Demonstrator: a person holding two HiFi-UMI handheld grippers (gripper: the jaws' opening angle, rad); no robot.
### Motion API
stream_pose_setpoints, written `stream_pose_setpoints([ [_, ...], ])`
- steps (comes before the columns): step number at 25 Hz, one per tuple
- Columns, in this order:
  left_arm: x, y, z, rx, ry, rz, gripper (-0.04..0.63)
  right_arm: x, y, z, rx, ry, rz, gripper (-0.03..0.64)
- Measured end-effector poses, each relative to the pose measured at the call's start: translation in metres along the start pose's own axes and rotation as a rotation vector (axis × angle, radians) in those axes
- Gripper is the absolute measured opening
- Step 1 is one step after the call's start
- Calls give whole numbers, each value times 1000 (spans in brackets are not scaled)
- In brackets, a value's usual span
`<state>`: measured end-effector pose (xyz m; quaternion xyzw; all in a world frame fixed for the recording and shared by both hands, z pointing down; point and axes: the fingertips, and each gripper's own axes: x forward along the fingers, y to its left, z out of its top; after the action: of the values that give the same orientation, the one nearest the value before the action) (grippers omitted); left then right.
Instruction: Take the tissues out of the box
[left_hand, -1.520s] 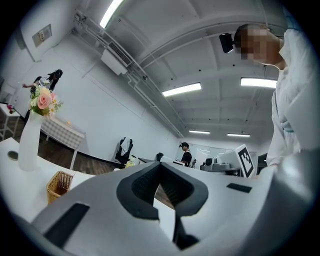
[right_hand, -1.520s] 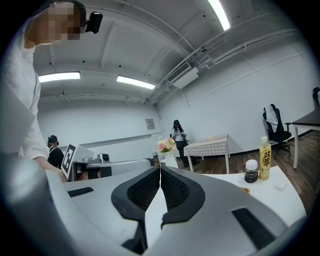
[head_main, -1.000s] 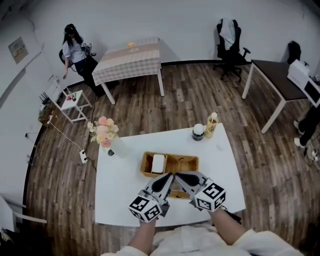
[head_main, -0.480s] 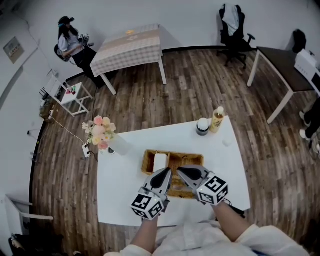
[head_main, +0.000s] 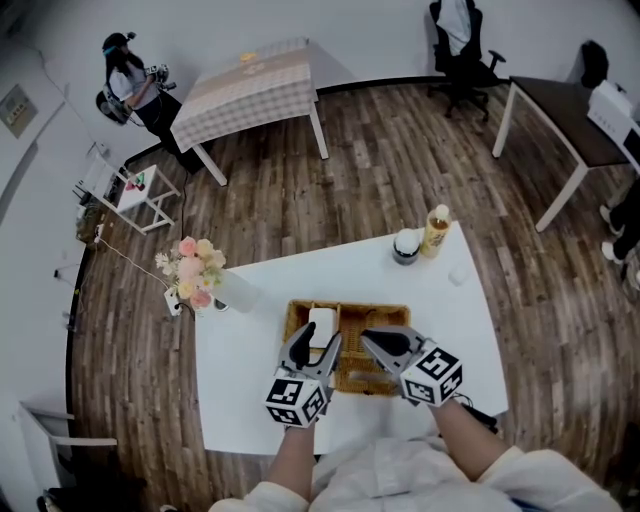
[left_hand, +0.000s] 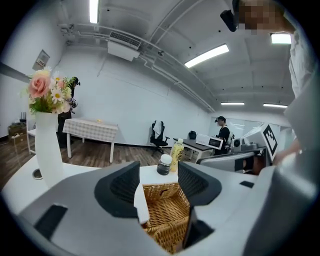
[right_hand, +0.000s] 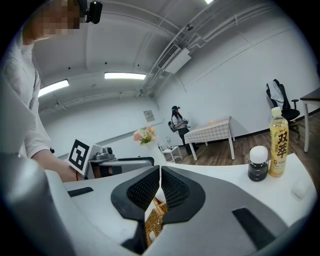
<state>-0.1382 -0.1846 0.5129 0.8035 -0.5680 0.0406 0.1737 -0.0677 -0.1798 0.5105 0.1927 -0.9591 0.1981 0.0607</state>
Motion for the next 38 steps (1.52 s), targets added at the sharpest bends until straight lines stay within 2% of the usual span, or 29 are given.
stream_pose_setpoints([
  [3, 6, 9, -7, 2, 28, 22, 269, 2, -5, -2, 8, -1, -8, 34],
  [15, 26, 33, -37, 30, 179, 78, 344, 7, -16, -9, 23, 23, -34, 34],
  [24, 38, 50, -67, 75, 356, 153, 353, 7, -20, -11, 39, 26, -39, 34],
  [31, 43, 52, -78, 64, 397, 164, 351, 4, -26, -14, 49, 34, -46, 34],
  [38, 43, 57, -91, 87, 463, 190, 350, 4, -30, -15, 54, 30, -53, 34],
])
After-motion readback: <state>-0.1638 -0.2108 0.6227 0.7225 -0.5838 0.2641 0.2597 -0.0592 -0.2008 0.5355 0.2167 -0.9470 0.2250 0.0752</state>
